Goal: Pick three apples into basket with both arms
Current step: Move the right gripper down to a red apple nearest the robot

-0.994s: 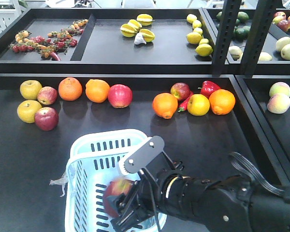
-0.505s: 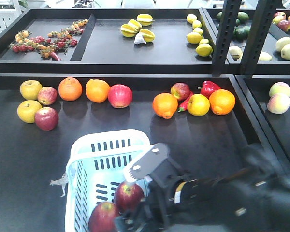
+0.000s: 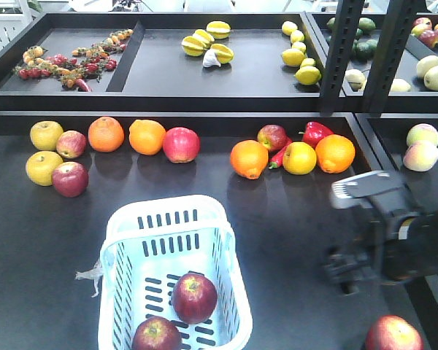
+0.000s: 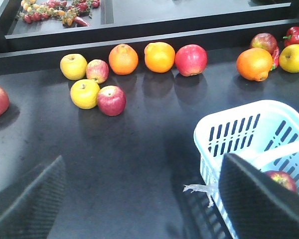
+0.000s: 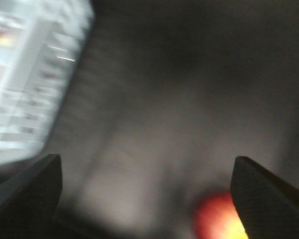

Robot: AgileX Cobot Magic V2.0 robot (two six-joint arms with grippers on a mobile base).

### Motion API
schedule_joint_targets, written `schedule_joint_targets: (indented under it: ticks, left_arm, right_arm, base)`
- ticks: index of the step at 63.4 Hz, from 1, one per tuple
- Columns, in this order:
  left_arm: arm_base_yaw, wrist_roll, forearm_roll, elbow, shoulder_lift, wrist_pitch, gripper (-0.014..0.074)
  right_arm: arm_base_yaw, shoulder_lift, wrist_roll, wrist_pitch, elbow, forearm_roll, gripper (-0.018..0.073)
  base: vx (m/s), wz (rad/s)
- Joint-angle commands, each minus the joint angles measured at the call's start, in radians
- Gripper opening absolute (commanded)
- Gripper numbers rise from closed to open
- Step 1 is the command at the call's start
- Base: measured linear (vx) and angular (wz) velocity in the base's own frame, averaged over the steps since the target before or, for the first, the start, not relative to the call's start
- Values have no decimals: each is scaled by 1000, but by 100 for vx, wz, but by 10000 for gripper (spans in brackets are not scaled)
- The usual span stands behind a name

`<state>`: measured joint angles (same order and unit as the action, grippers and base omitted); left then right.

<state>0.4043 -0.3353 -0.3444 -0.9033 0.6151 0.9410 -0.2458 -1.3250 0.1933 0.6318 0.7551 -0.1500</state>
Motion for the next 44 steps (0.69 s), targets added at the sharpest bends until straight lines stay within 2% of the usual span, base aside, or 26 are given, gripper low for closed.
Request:
schedule_joint_targets:
  ticks: [1,13,28,44]
  left_arm:
    - [4,-9,-20,-24,5,-54,589]
    - [4,-9,-20,-24,5,-54,589]
    - [4,-9,-20,-24,5,-54,589]
    - [4,-9,-20,-24,5,-54,589]
  right_arm:
    - [75,1,-77,14,26,101,641]
    - [107,-55,-186,-29,-24,226,637]
    - [107,-111,-214,-122,-125,230,634]
    - [107,-204,-214,-163,-137,257,631]
  base:
    - [0,0]
    - [0,0]
    - [0,0]
    - [0,0]
